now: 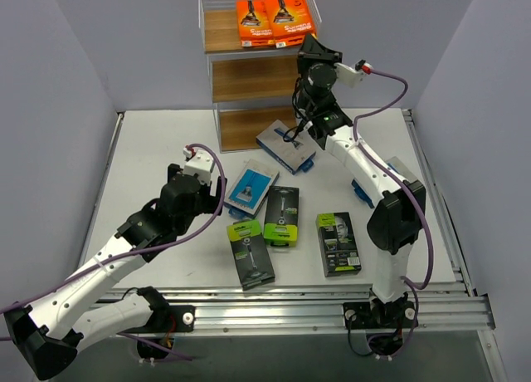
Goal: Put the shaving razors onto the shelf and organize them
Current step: Place the shaving razor onto shelf
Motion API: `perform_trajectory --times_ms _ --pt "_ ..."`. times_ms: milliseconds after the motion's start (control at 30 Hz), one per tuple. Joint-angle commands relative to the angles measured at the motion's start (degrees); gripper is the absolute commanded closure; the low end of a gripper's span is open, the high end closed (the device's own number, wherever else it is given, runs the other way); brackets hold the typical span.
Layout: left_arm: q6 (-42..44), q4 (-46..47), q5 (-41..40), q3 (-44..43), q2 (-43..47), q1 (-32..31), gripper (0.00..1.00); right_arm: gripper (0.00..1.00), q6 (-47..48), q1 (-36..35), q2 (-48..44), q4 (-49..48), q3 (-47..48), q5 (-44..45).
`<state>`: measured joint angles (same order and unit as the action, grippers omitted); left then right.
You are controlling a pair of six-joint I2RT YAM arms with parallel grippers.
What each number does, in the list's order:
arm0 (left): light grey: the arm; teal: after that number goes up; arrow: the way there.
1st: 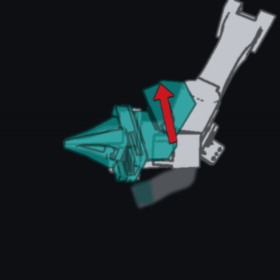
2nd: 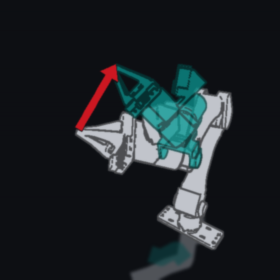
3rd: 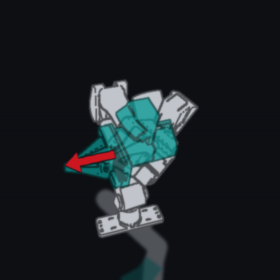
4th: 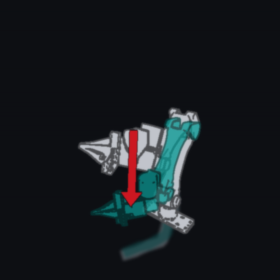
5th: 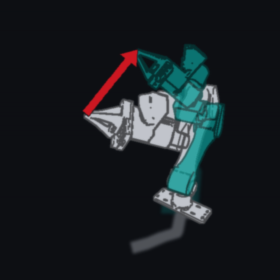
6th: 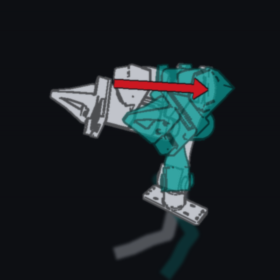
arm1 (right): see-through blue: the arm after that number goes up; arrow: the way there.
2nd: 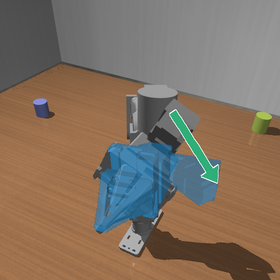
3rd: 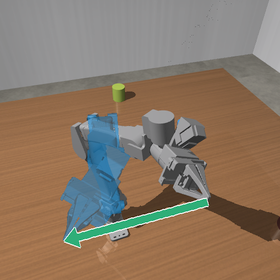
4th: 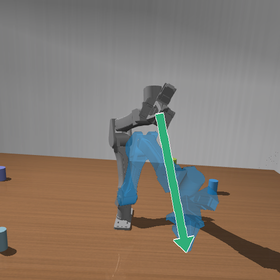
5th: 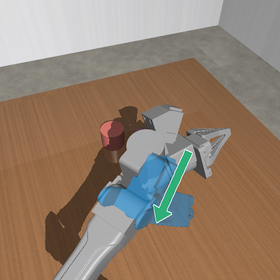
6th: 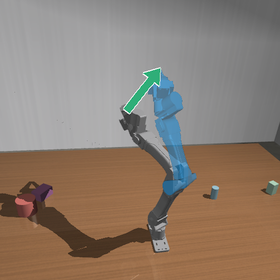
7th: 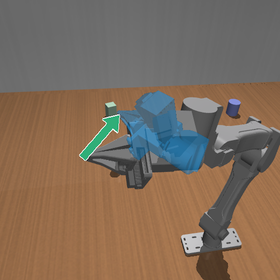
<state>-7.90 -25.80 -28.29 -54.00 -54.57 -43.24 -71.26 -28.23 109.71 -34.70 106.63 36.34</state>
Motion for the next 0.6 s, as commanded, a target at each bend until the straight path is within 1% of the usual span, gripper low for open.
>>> perform_trajectory --times_ms 0,367,567 --pt "-0.1 2.0 -0.4 -0.2 -0.3 -0.5 0.06 1.00 -2.1 -0.2 0.7 0.2 3.9 4.4" --pt "-0.2 2.0 0.5 -0.3 -0.9 -0.7 0.06 1.00 -2.0 -0.2 3.8 2.4 9.4 6.1" --pt "-0.3 2.0 0.5 -0.3 -0.7 -0.9 0.06 1.00 -2.2 -0.2 4.8 2.6 10.2 6.7"
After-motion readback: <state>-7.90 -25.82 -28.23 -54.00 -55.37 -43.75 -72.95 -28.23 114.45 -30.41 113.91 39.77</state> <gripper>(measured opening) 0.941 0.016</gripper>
